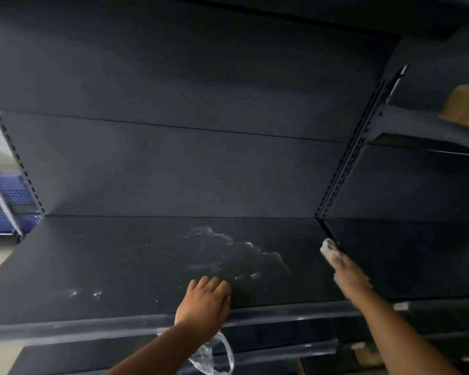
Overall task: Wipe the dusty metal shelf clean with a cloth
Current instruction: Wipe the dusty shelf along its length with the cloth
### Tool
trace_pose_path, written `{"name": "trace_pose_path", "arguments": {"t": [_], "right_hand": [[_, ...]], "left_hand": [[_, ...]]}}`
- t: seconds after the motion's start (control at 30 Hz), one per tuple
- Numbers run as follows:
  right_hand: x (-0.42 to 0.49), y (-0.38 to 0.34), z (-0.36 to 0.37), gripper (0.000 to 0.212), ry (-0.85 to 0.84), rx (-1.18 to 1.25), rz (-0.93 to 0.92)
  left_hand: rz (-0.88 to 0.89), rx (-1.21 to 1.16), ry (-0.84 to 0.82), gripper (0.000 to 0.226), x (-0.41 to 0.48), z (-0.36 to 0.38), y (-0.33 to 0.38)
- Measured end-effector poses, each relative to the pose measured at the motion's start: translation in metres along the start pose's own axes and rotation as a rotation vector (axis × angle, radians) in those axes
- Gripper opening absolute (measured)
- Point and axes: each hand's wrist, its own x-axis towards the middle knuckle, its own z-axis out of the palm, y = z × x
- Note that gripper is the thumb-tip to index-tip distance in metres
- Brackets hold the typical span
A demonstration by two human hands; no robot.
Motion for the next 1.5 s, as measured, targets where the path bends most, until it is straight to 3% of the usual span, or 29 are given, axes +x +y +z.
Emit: {"name": "trace_pose_path", "arguments": {"t": [0.13, 0.47, 0.57, 0.7, 0.9, 1.03, 1.2, 1.33, 1.5], "right_hand": [[-0.048, -0.031, 0.067, 0.043, -0.128, -0.363, -0.205], [-0.181, -0.185, 0.197, 0.045, -0.355, -0.323, -0.444], [-0.215, -0.228, 0.226, 0.042, -0.462, -0.068, -0.451], [-0.234, -0.259, 0.234, 0.041, -0.572, 0.411, -0.259], [-0.185, -0.23, 0.167, 0.021, -0.285, 0.907, 0.124], [-0.134, -0.181, 0.094, 0.02, -0.165, 1.098, 0.177], [-0.064, -0.118, 0.037, 0.042, 0.03, 0.992, 0.185], [-0.029, -0.1, 0.032, 0.045, 0.14, 0.508, 0.022], [-0.019, -0.107, 0.097, 0.046, -0.008, 0.048, -0.149]], "left_hand": [[0.002, -0.15, 0.053, 0.019, -0.011, -0.015, -0.012], [-0.183, 0.023, 0.218, 0.025, -0.059, -0.07, -0.126], [-0.284, 0.025, 0.224, 0.025, -0.074, -0.081, -0.152], [-0.356, 0.007, 0.228, 0.035, -0.087, -0.09, -0.168], [-0.335, 0.002, 0.224, 0.035, -0.085, -0.09, -0.163], [-0.297, 0.064, 0.141, 0.031, -0.079, -0.082, -0.159], [-0.309, 0.098, 0.05, 0.028, -0.077, -0.069, -0.167], [-0.306, 0.144, -0.002, 0.024, -0.073, -0.067, -0.168], [-0.346, 0.182, -0.024, 0.024, -0.073, -0.065, -0.166]]}}
